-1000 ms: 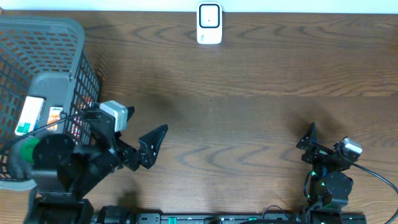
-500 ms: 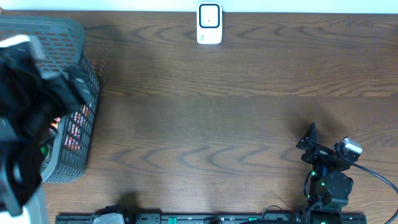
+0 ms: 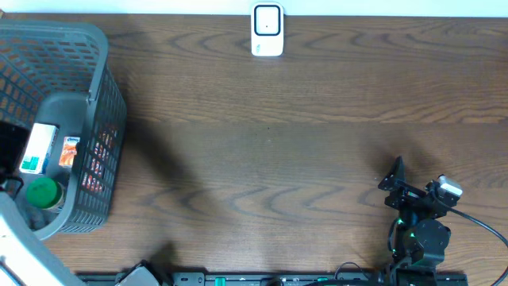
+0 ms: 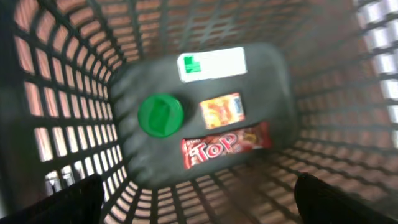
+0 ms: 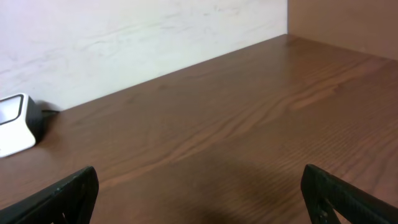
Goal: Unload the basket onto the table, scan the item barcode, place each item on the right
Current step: 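Reach the left gripper into the basket and grasp the green-capped jar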
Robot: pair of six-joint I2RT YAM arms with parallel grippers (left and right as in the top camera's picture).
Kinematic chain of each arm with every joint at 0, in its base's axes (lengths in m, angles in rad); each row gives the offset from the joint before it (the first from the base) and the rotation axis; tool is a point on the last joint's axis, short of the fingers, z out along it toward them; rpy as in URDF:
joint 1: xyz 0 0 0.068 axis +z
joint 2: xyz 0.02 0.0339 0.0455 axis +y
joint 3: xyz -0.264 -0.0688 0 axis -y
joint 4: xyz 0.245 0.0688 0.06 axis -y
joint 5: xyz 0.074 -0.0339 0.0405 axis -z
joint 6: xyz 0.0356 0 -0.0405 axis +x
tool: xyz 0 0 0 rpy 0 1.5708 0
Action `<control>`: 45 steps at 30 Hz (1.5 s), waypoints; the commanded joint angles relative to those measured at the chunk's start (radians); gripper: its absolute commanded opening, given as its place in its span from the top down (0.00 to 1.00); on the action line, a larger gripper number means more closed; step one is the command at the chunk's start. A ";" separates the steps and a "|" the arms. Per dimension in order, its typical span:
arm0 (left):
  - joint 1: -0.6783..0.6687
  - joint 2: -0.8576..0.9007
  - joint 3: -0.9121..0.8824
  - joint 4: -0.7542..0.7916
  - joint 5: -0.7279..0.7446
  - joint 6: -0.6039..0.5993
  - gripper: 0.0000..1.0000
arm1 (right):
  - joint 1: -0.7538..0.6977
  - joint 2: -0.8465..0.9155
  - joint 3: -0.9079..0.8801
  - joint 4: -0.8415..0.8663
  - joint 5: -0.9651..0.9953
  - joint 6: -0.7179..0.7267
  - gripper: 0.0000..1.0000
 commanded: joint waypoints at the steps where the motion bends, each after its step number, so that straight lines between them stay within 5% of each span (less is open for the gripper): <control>1: 0.034 0.010 -0.148 0.049 -0.046 -0.086 0.05 | -0.006 -0.001 -0.001 -0.005 0.009 -0.012 0.01; 8: 0.055 0.023 -0.330 0.169 -0.099 -0.093 0.05 | -0.006 -0.001 -0.001 -0.005 0.009 -0.012 0.01; 25: 0.056 0.322 -0.339 0.240 -0.150 -0.113 0.05 | -0.006 -0.001 -0.001 -0.004 0.009 -0.013 0.01; 45: 0.063 0.339 -0.470 0.419 -0.193 -0.075 0.04 | -0.006 -0.001 -0.001 -0.005 0.009 -0.013 0.01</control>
